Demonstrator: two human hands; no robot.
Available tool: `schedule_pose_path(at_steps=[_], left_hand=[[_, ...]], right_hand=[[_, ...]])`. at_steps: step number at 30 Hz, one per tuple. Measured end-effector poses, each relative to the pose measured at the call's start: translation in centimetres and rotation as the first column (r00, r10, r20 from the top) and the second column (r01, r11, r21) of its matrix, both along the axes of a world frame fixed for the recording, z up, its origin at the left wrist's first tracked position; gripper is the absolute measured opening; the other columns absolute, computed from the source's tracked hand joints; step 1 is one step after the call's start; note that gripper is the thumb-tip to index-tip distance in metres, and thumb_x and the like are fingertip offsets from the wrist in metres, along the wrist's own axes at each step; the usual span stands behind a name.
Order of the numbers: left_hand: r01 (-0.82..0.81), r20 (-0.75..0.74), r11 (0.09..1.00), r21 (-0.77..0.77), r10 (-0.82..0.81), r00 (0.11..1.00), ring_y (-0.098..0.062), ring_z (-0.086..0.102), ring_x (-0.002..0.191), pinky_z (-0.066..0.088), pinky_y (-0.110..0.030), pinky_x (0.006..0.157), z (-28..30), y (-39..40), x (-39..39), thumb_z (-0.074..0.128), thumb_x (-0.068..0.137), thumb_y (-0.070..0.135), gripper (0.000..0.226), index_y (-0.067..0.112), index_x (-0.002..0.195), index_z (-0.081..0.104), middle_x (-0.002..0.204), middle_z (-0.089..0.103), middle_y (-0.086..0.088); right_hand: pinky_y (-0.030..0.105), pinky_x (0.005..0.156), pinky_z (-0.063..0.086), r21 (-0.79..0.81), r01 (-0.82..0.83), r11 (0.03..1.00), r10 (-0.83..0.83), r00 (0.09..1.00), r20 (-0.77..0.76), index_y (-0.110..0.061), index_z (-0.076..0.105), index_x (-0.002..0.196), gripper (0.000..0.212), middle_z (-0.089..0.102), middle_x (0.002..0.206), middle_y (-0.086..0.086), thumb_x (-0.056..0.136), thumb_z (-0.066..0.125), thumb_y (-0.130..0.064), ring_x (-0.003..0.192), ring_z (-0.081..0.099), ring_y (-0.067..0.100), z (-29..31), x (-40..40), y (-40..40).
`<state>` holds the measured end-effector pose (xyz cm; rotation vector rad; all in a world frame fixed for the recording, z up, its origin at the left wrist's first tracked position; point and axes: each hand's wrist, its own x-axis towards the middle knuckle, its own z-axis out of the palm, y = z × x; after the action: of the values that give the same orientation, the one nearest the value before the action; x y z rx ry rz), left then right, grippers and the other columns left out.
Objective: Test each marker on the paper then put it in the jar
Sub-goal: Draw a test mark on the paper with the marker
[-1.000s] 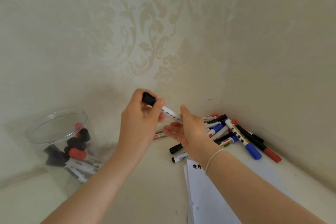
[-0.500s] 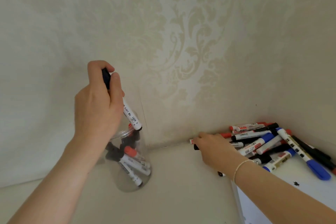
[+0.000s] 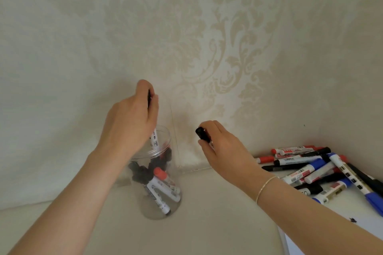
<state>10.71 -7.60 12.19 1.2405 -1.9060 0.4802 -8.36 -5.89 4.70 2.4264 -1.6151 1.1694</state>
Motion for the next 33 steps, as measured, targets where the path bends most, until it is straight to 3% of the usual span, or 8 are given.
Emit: schedule_pose_path(at_steps=[7, 15, 18, 22, 27, 29, 31, 33], left_hand=[[0.015, 0.013, 0.945, 0.327, -0.02, 1.0, -0.005, 0.062, 0.044, 0.045, -0.027, 0.048, 2.1, 0.3, 0.2, 0.056, 0.093, 0.038, 0.026, 0.016, 0.088, 0.043, 0.06, 0.062, 0.004], [-0.001, 0.157, 0.964, 0.265, -0.042, 0.987, -0.013, 0.062, 0.052, 0.05, -0.03, 0.059, 1.6, -0.5, 0.0, 0.053, 0.095, 0.039, 0.026, 0.016, 0.083, 0.048, 0.058, 0.065, 0.002], [-0.059, 0.172, 0.825, 0.562, -0.047, 0.984, -0.013, 0.064, 0.059, 0.048, -0.03, 0.064, -0.3, -1.9, 0.7, 0.045, 0.098, 0.037, 0.031, 0.014, 0.08, 0.054, 0.066, 0.064, 0.001], [-0.157, 0.297, 0.666, 0.729, -0.101, 0.95, -0.021, 0.058, 0.079, 0.044, -0.032, 0.075, -0.4, -2.7, 1.5, 0.036, 0.101, 0.035, 0.04, 0.008, 0.087, 0.062, 0.085, 0.064, -0.004], [-0.176, 0.245, 0.318, 0.932, -0.195, 0.95, -0.023, 0.059, 0.066, 0.044, -0.025, 0.063, 0.7, -2.3, 0.4, 0.051, 0.092, 0.014, 0.042, 0.022, 0.053, 0.065, 0.064, 0.064, 0.004], [-0.304, 0.385, 0.387, 0.871, -0.153, 0.91, -0.027, 0.064, 0.079, 0.046, -0.027, 0.068, 1.0, -2.4, 0.2, 0.054, 0.089, 0.014, 0.034, 0.02, 0.057, 0.062, 0.074, 0.068, 0.0], [-0.356, 0.459, 0.642, 0.679, 0.008, 0.889, -0.03, 0.065, 0.09, 0.045, -0.028, 0.068, 1.7, -1.9, 0.0, 0.052, 0.087, 0.015, 0.021, 0.016, 0.067, 0.056, 0.086, 0.067, -0.011], [-0.262, 0.326, 0.884, 0.388, 0.135, 0.936, -0.03, 0.064, 0.089, 0.047, -0.031, 0.072, 2.6, -0.6, -0.7, 0.047, 0.091, 0.022, 0.017, 0.018, 0.082, 0.06, 0.09, 0.069, -0.005]], right_hand=[[0.045, 0.076, 0.052, 0.053, 0.01, 0.999, -0.027, 0.944, 0.329, -0.015, 0.049, 0.111, 0.018, 0.06, 0.098, 0.002, 0.095, 0.053, -0.02, 0.085, 0.062, 0.023, 1.4, 0.6, -0.5], [0.041, 0.076, 0.055, 0.088, -0.052, 0.995, 0.013, 0.916, 0.402, -0.02, 0.049, 0.112, 0.018, 0.059, 0.096, -0.006, 0.094, 0.054, -0.023, 0.086, 0.065, 0.016, 1.9, 1.3, -0.1], [0.04, 0.076, 0.055, 0.102, -0.069, 0.992, 0.022, 0.914, 0.406, -0.02, 0.049, 0.111, 0.018, 0.059, 0.095, -0.007, 0.094, 0.054, -0.023, 0.086, 0.065, 0.016, 1.8, 1.5, 0.1], [0.038, 0.076, 0.055, 0.142, -0.077, 0.987, 0.004, 0.891, 0.454, -0.02, 0.048, 0.112, 0.019, 0.058, 0.093, -0.008, 0.094, 0.055, -0.021, 0.085, 0.066, 0.018, 1.8, 1.9, 0.1], [0.037, 0.075, 0.057, 0.225, -0.131, 0.965, -0.04, 0.78, 0.624, -0.017, 0.041, 0.102, 0.022, 0.063, 0.094, 0.005, 0.091, 0.06, -0.013, 0.076, 0.07, 0.02, 2.0, 2.7, 0.0], [0.039, 0.075, 0.058, 0.259, -0.178, 0.949, -0.062, 0.701, 0.71, -0.014, 0.045, 0.098, 0.018, 0.064, 0.096, 0.01, 0.09, 0.061, -0.012, 0.071, 0.071, 0.019, 2.3, 2.7, 0.0], [0.037, 0.072, 0.059, 0.281, -0.254, 0.926, -0.071, 0.613, 0.787, -0.01, 0.053, 0.1, 0.012, 0.067, 0.094, 0.014, 0.091, 0.061, -0.011, 0.067, 0.069, 0.018, 2.8, 2.3, 0.3], [0.034, 0.067, 0.058, 0.284, -0.312, 0.906, -0.058, 0.574, 0.816, -0.009, 0.06, 0.103, 0.012, 0.068, 0.091, 0.014, 0.092, 0.06, -0.012, 0.063, 0.063, 0.018, 3.1, 1.7, 0.5]])
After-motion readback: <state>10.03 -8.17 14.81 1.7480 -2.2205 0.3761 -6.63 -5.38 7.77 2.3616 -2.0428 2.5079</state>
